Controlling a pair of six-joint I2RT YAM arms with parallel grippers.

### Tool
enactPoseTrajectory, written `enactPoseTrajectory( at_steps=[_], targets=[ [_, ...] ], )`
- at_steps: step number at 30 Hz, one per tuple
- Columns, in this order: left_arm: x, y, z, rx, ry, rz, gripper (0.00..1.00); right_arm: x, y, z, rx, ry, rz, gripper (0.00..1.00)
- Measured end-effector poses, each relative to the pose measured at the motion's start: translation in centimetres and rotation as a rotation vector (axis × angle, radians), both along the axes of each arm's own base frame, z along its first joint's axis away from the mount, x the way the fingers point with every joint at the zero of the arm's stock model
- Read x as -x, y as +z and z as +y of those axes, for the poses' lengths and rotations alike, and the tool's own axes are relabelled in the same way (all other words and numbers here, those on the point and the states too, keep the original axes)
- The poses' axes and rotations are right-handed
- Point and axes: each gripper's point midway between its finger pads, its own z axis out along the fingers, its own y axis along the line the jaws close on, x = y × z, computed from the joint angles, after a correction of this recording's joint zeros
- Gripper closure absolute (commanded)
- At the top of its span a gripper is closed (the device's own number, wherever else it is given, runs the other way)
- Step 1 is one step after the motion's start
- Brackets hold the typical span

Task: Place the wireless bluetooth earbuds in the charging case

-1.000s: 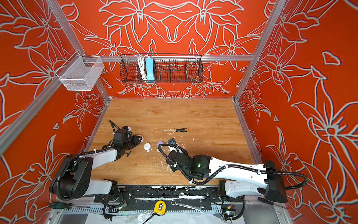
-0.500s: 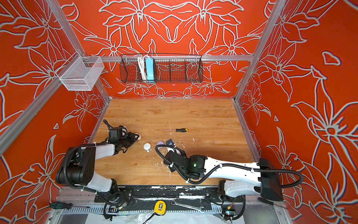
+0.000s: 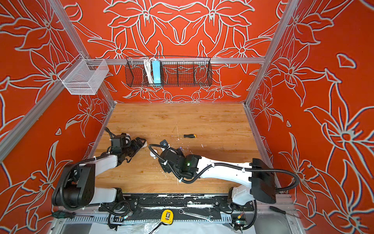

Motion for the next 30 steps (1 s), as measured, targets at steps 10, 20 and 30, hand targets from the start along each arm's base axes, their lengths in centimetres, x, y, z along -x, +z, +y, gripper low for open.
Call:
enactPoseTrajectory(
  at_steps=[10,20,30],
  targets=[
    [3.8,8.8,4.7,-0.141,0.270,-0.273,0.02,-5.7,-6.5,7.0,0.154,0.058,0.086,0.09],
    [7.0,9.2,6.5,-0.173,0.390,-0.351,0.02,-8.8,-10.4,8.5,0.159,0.115,0.239,0.13],
    [7.2,9.3,7.1,-0.179,0.424,-0.353,0.02,-8.7,-12.6,9.9,0.155,0.192,0.330,0.21]
  ],
)
